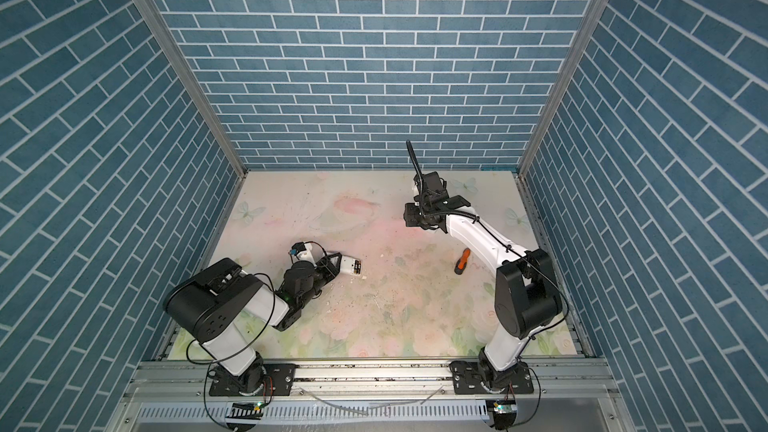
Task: Unload the batteries from the remote control
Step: 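Hold the remote on the table with the left gripper, batteries facing up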
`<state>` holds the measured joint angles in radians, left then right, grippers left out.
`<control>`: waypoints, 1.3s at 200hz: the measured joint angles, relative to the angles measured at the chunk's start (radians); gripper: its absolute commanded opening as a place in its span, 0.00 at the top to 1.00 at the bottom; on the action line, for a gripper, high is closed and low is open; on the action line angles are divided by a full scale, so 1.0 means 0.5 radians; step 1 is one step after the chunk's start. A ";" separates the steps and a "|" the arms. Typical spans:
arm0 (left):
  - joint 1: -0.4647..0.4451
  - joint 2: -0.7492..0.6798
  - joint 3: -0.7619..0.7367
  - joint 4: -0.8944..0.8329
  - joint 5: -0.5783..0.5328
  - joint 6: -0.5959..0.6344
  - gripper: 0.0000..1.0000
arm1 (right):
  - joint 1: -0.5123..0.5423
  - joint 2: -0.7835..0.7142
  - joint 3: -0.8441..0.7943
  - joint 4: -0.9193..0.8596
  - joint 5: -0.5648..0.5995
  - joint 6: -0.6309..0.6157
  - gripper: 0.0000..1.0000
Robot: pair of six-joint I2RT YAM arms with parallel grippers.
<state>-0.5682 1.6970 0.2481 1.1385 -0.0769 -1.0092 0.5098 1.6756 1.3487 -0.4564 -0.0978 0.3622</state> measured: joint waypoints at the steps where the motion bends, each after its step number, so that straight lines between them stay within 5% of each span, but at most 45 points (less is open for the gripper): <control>1: 0.000 -0.002 0.000 -0.004 0.000 0.001 0.57 | 0.000 -0.001 -0.001 0.000 0.000 0.000 0.54; 260: 0.000 -0.373 0.121 -0.865 -0.016 0.163 0.35 | 0.014 -0.052 -0.076 0.061 -0.009 0.017 0.54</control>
<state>-0.5682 1.5105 0.3088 0.7059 -0.0849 -0.9279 0.5171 1.6497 1.3106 -0.4259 -0.1024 0.3706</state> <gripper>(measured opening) 0.643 0.459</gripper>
